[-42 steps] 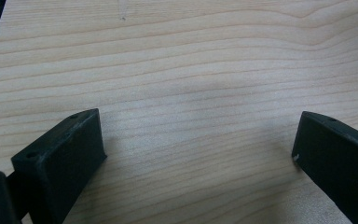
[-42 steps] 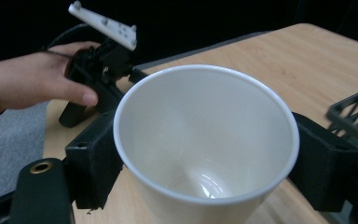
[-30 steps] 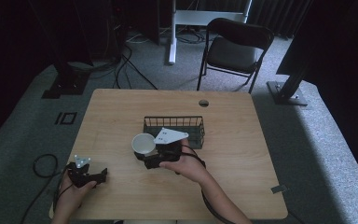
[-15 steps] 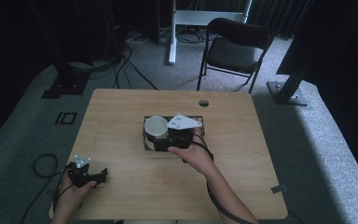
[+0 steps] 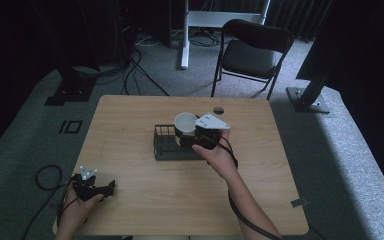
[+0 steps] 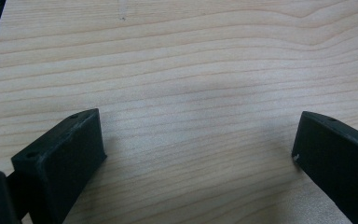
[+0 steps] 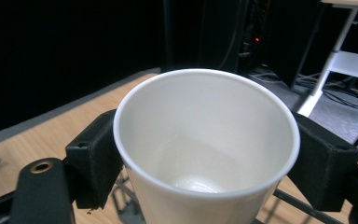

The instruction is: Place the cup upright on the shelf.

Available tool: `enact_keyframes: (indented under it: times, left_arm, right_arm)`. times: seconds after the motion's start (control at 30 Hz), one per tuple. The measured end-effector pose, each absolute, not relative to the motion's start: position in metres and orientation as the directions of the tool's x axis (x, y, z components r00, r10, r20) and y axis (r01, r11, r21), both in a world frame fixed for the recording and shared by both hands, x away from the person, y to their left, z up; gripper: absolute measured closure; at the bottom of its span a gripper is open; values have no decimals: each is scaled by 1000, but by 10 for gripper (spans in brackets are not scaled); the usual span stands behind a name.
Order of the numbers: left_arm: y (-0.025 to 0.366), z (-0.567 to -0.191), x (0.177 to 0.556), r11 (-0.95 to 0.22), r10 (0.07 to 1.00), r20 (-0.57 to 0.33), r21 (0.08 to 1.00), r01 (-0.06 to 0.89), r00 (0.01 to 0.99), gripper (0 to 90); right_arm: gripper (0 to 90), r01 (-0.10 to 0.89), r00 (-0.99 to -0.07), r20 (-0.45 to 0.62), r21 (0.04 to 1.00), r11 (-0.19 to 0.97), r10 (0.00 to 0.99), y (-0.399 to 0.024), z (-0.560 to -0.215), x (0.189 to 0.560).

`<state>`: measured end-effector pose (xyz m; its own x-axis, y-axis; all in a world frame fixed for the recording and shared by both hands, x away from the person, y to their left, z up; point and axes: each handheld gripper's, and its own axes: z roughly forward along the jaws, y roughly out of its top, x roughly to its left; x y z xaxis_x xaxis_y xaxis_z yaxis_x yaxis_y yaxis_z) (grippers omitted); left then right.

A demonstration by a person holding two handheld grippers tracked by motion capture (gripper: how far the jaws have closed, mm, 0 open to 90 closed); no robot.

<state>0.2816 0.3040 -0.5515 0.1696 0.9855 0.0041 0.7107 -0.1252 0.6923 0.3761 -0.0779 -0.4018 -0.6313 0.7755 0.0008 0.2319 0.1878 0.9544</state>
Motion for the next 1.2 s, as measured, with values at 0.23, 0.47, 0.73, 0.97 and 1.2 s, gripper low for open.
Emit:
enact_keyframes:
  times: [0.23,0.47,0.73,0.97,1.2]
  left_arm:
    - [304,-552,282,-126,985,5,692,711,170,24]
    - [304,-552,282,-125,986,4,692,711,169,24]
    - [304,-552,282,-125,986,4,692,711,169,24]
    - [304,-552,282,-125,986,4,692,711,170,24]
    - [304,-552,282,-125,986,4,692,711,169,24]
  right_arm:
    - [193,267,-572,21,950,162,820,-94,-412,393]
    - [194,299,-535,43,944,142,844,-105,-423,404]
    - [194,332,-511,46,932,147,858,-108,-438,413]
    - [194,348,-504,44,924,156,862,-110,-452,417]
    - [193,355,-500,42,921,161,865,-110,-458,415]
